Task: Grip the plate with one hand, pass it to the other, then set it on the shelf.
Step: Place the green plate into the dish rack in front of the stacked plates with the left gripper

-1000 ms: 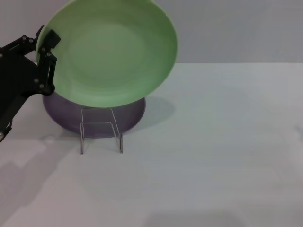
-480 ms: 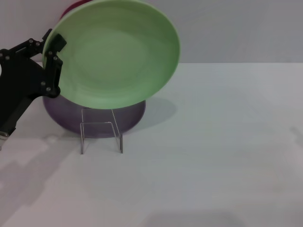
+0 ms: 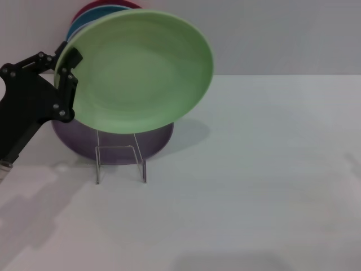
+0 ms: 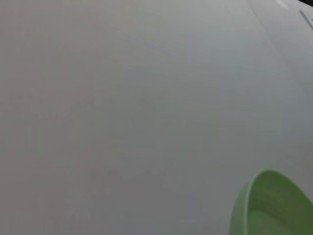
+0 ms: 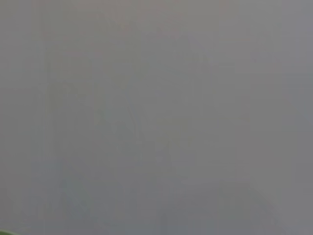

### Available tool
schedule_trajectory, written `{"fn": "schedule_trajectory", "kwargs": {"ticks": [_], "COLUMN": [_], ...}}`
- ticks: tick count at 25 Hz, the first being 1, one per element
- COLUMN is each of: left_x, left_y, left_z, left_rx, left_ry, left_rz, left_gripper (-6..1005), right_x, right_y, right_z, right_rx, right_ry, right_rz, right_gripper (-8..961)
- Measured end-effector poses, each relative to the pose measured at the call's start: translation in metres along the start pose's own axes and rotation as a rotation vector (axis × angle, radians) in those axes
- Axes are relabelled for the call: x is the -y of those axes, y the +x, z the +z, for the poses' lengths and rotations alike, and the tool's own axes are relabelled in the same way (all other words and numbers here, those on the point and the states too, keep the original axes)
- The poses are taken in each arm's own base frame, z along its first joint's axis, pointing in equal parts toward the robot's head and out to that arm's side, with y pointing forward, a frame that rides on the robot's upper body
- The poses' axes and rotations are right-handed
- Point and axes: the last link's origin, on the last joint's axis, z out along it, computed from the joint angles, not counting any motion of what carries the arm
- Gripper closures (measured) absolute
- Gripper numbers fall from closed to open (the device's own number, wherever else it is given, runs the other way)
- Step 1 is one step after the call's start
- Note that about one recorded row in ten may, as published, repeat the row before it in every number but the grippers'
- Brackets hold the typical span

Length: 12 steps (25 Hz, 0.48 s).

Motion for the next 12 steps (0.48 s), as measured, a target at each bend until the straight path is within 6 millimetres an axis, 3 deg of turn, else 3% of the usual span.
{"fn": "schedule_trajectory", "kwargs": {"ticks": [12], "left_x": [0.0011], "left_y": [-0.0068], "left_z": [0.0044], "left_rx": [0.027], "left_ry": [-0.007], "left_rz": [0.026], "left_gripper": [881], "right_x": [-0.0016], "right_y": [0.0001], "right_z": [-0.0006], "right_rx": [-0.002], "right_ry": [-0.008], "right_rz": [0.001], "right_gripper": [186]}}
